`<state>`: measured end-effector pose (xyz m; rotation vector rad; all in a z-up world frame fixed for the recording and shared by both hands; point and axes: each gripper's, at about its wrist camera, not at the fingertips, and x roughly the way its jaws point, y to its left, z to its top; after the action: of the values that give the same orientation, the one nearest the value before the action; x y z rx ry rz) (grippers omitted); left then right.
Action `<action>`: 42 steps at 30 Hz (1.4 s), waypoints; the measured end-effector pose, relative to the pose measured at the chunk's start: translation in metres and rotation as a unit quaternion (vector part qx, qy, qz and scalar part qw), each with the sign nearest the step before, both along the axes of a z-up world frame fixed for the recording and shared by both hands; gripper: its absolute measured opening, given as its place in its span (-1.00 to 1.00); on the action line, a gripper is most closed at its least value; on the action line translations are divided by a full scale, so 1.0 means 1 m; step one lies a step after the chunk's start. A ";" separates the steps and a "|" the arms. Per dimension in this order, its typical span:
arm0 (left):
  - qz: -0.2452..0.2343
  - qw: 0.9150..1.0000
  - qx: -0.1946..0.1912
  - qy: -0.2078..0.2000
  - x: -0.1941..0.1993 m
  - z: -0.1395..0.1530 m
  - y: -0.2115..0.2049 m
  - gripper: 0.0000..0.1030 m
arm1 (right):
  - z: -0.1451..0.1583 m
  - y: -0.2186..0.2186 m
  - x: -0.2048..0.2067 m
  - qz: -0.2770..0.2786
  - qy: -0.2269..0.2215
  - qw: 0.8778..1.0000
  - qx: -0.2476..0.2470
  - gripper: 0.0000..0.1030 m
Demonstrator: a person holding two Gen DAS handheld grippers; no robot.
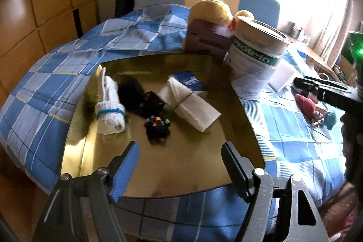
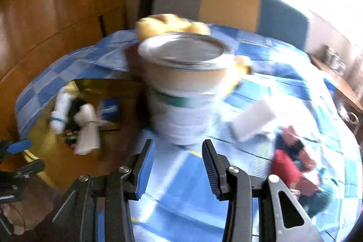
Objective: Organize soft objects
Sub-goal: 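Move both tools away from the tray toward the items on the bed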
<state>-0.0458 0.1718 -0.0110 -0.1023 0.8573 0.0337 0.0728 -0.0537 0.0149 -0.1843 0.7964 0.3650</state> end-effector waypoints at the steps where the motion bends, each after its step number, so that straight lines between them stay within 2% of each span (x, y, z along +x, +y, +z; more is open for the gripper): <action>1: -0.003 1.000 0.002 0.000 0.001 0.001 -0.003 0.45 | 0.000 -0.011 0.004 -0.014 -0.001 1.000 -0.002 -0.17; 6: -0.022 1.000 0.010 0.001 0.004 0.003 -0.018 0.45 | 0.002 -0.080 0.021 -0.111 -0.016 0.994 -0.002 -0.17; 9: -0.039 0.999 0.017 0.003 0.006 0.005 -0.031 0.45 | -0.001 -0.128 0.033 -0.189 -0.021 0.982 0.010 -0.17; 14: -0.065 0.997 0.026 0.008 0.014 0.007 -0.054 0.40 | -0.019 -0.207 0.036 -0.315 -0.021 0.948 0.030 -0.17; 18: -0.084 0.996 0.014 0.029 0.027 0.000 -0.075 0.36 | -0.032 -0.249 0.036 -0.383 0.022 0.917 0.106 -0.17; 21: -0.109 0.993 0.011 0.036 0.034 -0.003 -0.096 0.36 | -0.037 -0.256 0.034 -0.390 0.039 0.911 0.127 -0.17; 31: -0.186 0.981 0.036 0.045 0.053 -0.010 -0.164 0.38 | -0.042 -0.260 0.034 -0.382 0.061 0.906 0.174 -0.17; 36: -0.205 0.976 0.038 0.056 0.063 -0.019 -0.186 0.38 | -0.044 -0.269 0.033 -0.386 0.069 0.897 0.207 -0.17; 42: -0.226 0.971 0.063 0.049 0.083 -0.022 -0.213 0.38 | -0.045 -0.274 0.031 -0.385 0.076 0.890 0.234 -0.17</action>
<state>0.0368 -0.0416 -0.0334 0.2178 0.9584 -0.3370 0.1041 -0.3282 -0.0306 0.6155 0.8480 -0.1946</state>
